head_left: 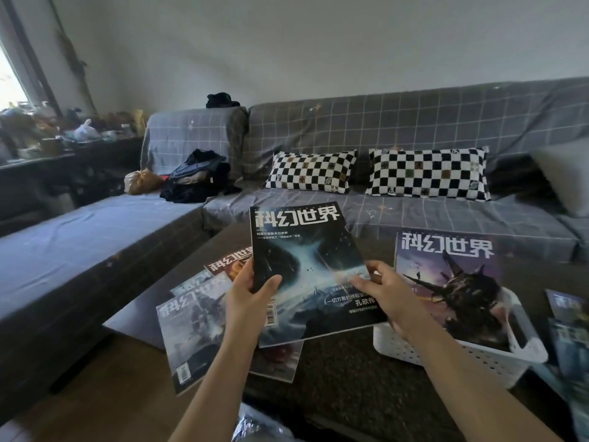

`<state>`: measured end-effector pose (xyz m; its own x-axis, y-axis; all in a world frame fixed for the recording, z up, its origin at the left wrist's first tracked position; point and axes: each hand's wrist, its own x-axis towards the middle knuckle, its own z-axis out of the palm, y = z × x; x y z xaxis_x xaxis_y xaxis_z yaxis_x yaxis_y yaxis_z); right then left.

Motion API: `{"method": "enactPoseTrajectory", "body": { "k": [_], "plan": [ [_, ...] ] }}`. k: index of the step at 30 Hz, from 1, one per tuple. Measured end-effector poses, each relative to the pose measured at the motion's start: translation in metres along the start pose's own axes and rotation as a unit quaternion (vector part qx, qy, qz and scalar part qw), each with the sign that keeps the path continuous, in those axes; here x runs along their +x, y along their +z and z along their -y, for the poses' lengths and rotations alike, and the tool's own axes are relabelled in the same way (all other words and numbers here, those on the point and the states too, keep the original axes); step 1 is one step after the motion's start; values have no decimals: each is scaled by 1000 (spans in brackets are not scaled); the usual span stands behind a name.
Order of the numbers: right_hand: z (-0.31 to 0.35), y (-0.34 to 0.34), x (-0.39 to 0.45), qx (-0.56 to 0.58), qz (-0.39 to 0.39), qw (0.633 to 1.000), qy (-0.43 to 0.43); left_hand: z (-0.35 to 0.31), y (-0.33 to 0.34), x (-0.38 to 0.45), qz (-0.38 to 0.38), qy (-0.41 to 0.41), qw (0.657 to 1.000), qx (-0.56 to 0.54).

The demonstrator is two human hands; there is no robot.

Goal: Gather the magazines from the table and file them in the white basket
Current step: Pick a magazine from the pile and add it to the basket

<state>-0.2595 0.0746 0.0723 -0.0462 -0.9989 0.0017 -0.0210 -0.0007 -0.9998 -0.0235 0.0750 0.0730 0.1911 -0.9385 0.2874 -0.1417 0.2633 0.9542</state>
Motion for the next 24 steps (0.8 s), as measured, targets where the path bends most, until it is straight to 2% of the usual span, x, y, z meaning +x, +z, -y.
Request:
{"method": "enactPoseTrajectory", "body": {
  "k": [8, 14, 20, 24],
  "plan": [
    [12, -88, -30, -90, -131, 987, -32, -16, 94, -4, 109, 43, 993, -7],
    [0, -149, -35, -98, -215, 971, -43, -14, 172, -1, 179, 31, 983, -23],
    [-17, -184, -22, -100, -267, 958, -32, -6, 229, 9, 186, -17, 982, -36],
    [-29, -192, -14, -122, -276, 953, -17, 4, 247, 12, 193, -34, 981, -8]
  ]
}}
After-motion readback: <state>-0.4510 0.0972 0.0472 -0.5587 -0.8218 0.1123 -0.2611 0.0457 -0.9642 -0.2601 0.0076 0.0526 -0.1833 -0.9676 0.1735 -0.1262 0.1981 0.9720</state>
